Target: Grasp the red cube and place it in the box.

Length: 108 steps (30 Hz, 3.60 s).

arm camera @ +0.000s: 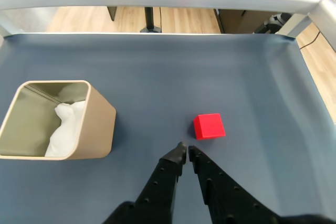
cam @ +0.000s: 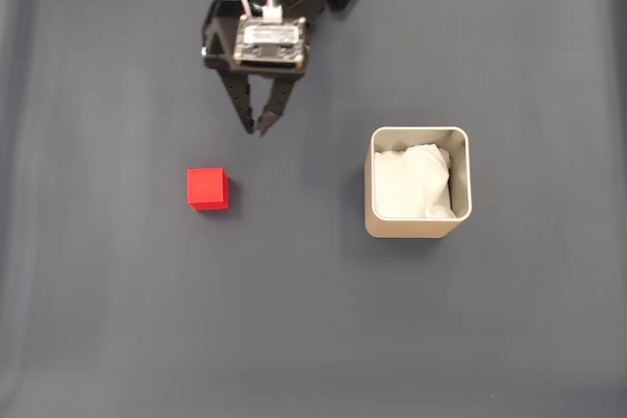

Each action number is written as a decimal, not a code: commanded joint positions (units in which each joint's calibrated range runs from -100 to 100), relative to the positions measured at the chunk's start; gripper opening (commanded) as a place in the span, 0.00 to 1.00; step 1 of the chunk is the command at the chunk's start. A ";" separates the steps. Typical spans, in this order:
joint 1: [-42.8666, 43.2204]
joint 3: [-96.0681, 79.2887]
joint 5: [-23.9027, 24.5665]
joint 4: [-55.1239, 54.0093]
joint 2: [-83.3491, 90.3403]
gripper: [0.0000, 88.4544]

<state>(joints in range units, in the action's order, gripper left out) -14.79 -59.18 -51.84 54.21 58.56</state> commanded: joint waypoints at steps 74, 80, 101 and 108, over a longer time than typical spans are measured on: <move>-12.73 34.58 -10.16 -3.66 -46.16 0.44; -11.45 34.31 -9.23 -4.15 -47.12 0.45; -9.24 35.04 -7.62 -8.90 -52.60 0.45; -9.46 35.13 -7.52 -9.47 -53.99 0.45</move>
<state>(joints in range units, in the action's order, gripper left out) -24.54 -26.82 -59.76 45.39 4.46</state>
